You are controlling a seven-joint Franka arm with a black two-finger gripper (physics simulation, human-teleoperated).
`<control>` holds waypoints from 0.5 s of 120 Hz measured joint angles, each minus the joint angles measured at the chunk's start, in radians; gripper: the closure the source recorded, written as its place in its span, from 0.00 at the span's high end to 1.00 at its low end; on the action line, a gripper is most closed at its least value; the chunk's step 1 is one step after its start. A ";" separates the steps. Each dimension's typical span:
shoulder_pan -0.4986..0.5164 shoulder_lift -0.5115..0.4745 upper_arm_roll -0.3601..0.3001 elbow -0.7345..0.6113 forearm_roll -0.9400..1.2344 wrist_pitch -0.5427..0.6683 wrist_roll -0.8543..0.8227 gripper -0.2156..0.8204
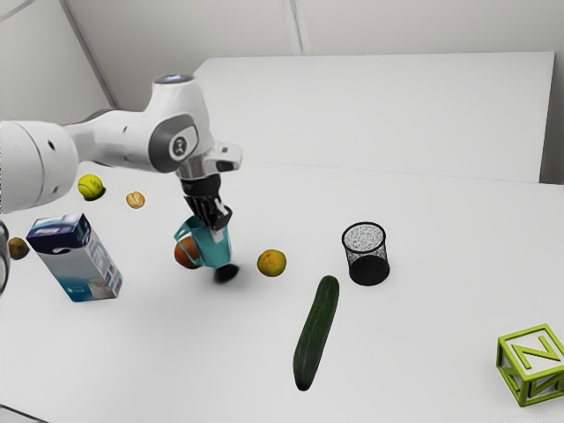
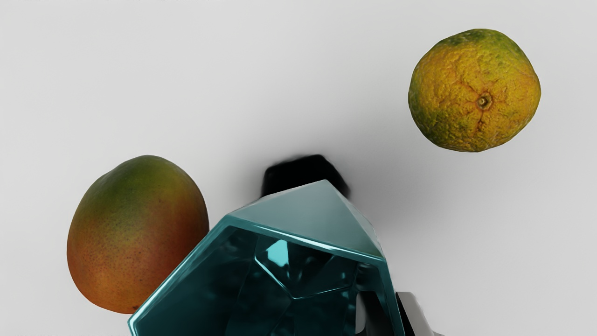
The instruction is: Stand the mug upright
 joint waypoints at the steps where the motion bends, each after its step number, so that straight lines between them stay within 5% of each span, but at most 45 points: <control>1: -0.002 0.001 0.000 0.000 0.006 0.001 -0.002 0.03; 60: -0.030 0.028 -0.023 -0.025 0.091 0.067 -0.098 0.03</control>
